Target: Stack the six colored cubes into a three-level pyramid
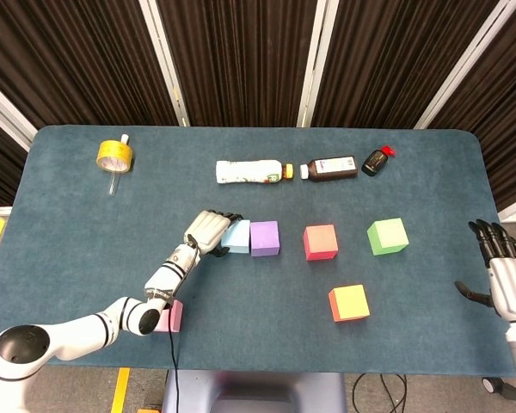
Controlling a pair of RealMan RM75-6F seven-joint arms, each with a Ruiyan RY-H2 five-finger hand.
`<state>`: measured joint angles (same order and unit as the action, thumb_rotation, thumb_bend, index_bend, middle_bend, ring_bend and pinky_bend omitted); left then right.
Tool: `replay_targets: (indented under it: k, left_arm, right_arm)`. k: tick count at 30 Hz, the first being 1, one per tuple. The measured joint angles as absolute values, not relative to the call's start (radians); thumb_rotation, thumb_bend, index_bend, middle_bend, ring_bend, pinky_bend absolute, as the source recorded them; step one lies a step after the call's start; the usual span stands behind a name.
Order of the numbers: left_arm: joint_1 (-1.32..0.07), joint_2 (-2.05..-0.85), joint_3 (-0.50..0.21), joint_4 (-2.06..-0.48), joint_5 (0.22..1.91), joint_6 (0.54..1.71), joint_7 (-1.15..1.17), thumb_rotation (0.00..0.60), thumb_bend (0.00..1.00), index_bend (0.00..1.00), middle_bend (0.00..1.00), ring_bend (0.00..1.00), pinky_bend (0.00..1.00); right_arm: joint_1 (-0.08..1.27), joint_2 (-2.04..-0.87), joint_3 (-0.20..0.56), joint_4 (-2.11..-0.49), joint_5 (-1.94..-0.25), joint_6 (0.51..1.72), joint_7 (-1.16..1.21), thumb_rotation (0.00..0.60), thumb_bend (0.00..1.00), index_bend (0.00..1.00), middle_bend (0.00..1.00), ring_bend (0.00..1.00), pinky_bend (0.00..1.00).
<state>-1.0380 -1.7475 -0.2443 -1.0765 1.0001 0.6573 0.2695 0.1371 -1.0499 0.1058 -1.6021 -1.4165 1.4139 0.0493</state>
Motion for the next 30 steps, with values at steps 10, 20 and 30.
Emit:
replay_targets:
  k: [10, 20, 30]
  left_arm:
    - [-1.031, -1.722, -0.229, -1.138, 0.959, 0.687, 0.318, 0.600, 0.37, 0.24, 0.35, 0.34, 0.28]
    - [-1.045, -1.721, -0.225, -1.162, 0.904, 0.683, 0.350, 0.600, 0.37, 0.23, 0.34, 0.34, 0.28]
    - [-1.081, -1.741, -0.233, -1.144, 0.858, 0.671, 0.368, 0.600, 0.37, 0.22, 0.33, 0.33, 0.28]
  right_arm:
    - [0.135, -1.050, 0.106, -1.591, -1.418, 1.411, 0.065, 0.600, 0.26, 0.03, 0.15, 0.08, 0.26]
    - [0.130, -1.049, 0.106, -1.579, -1.415, 1.410, 0.080, 0.600, 0.26, 0.03, 0.15, 0.08, 0.26]
    - [0.122, -1.049, 0.108, -1.571, -1.408, 1.414, 0.089, 0.600, 0.26, 0.03, 0.15, 0.08, 0.26]
